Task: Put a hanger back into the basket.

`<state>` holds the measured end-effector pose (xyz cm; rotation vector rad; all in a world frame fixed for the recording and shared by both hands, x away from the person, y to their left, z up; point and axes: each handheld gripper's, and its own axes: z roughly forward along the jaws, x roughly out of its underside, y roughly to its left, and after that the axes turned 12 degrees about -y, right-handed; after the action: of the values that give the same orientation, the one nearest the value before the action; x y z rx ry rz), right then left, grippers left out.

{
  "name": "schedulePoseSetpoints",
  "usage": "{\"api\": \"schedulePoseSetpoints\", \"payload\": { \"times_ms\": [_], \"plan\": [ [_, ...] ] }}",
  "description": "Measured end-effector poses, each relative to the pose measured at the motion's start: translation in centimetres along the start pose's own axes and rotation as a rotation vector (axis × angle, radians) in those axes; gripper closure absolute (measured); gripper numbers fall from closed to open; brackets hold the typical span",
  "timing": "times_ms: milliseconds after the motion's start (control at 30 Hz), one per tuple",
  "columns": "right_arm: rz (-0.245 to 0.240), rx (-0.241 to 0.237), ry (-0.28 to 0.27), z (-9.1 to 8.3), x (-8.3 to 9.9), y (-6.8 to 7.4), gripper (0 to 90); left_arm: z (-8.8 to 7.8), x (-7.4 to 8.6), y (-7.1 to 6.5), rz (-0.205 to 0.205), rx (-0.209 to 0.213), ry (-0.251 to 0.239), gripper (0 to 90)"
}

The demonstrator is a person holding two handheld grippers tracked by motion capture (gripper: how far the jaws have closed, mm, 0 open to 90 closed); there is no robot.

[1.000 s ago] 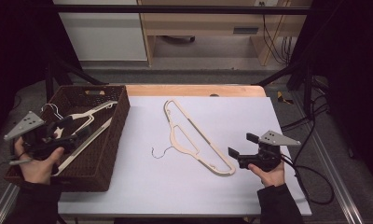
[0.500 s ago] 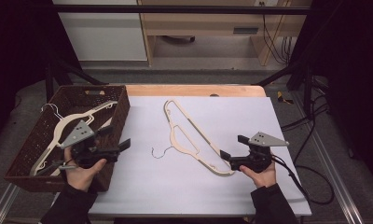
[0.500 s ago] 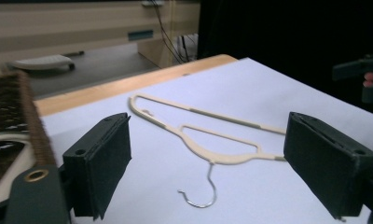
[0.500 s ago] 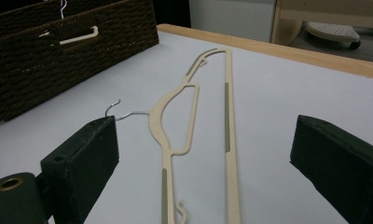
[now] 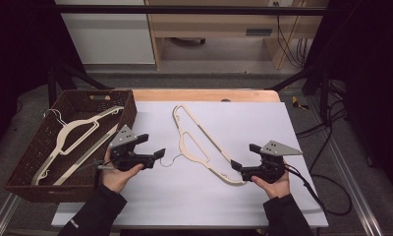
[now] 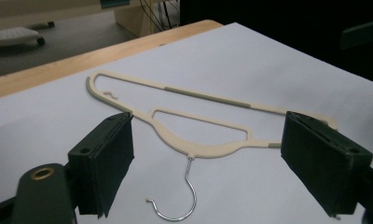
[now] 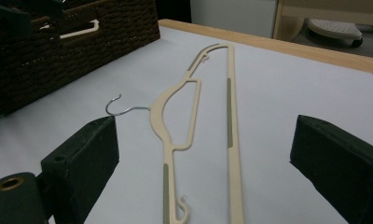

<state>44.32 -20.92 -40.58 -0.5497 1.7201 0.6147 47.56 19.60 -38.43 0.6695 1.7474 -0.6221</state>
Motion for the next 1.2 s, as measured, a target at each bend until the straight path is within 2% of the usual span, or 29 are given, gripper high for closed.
{"api": "schedulePoseSetpoints", "payload": {
  "times_ms": [200,467,633,767,867,1067,1133,1200],
  "plan": [
    [0.002,-0.003,0.006,0.0,0.1,0.0,8.0,3.0,1.1,-0.2,0.031,-0.001,0.069,19.0],
    [0.004,-0.011,0.006,-0.1,0.3,0.0,8.0,6.4,2.8,0.3,0.004,0.014,0.144,23.4],
    [0.009,-0.012,0.01,-0.1,0.3,0.0,8.1,8.1,4.1,0.7,0.012,0.023,0.211,28.8],
    [0.006,-0.015,0.011,0.0,0.4,0.0,8.2,9.1,4.9,1.0,0.027,0.022,0.249,36.8],
    [0.001,-0.018,0.015,0.1,0.5,-0.1,8.3,9.6,5.6,1.6,0.017,0.024,0.283,45.2],
    [0.002,-0.014,0.016,0.2,0.5,0.0,8.4,10.3,6.4,1.6,0.053,0.044,0.328,56.8],
    [0.002,-0.016,0.016,0.2,0.5,0.0,8.4,10.4,6.5,1.4,0.075,0.052,0.337,62.8],
    [0.002,-0.016,0.015,0.2,0.5,-0.1,8.4,10.4,6.6,1.3,0.101,0.041,0.331,66.1]
  ]
}}
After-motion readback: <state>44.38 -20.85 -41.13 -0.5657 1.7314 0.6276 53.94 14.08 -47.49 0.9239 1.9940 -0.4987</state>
